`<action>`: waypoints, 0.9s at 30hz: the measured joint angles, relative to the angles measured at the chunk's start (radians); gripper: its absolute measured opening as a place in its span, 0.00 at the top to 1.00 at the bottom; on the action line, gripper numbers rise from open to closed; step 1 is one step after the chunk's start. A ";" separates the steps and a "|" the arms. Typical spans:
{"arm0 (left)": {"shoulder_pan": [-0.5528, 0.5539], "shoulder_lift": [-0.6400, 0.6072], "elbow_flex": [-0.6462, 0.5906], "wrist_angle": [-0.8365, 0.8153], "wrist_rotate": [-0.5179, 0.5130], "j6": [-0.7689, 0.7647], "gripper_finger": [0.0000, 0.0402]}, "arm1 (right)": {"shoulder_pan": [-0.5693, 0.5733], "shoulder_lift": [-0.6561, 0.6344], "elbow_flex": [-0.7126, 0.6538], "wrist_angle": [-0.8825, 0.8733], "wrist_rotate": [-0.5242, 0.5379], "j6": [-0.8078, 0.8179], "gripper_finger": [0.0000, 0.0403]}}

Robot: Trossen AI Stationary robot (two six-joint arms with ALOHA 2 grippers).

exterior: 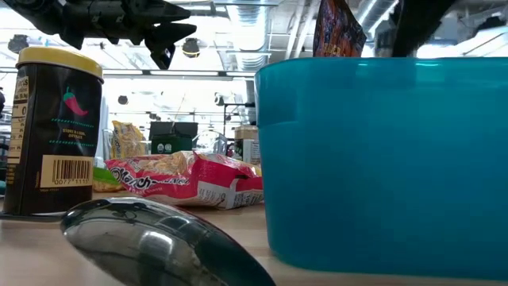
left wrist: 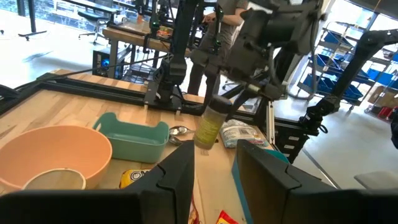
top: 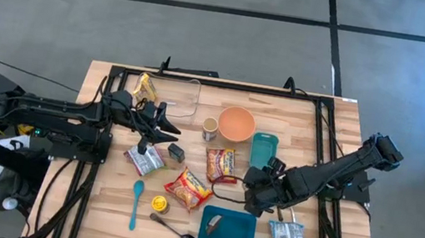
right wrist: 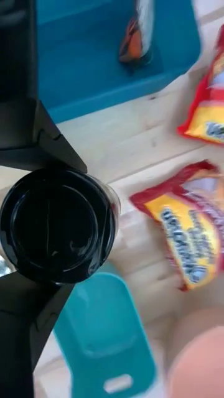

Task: Pick & Place Food Item
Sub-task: Put the black seasoning bottle into the blue bin

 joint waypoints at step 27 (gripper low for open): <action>0.000 0.000 0.000 0.024 0.000 0.000 0.71 | -0.373 -0.153 0.056 -0.116 -0.002 -0.301 0.51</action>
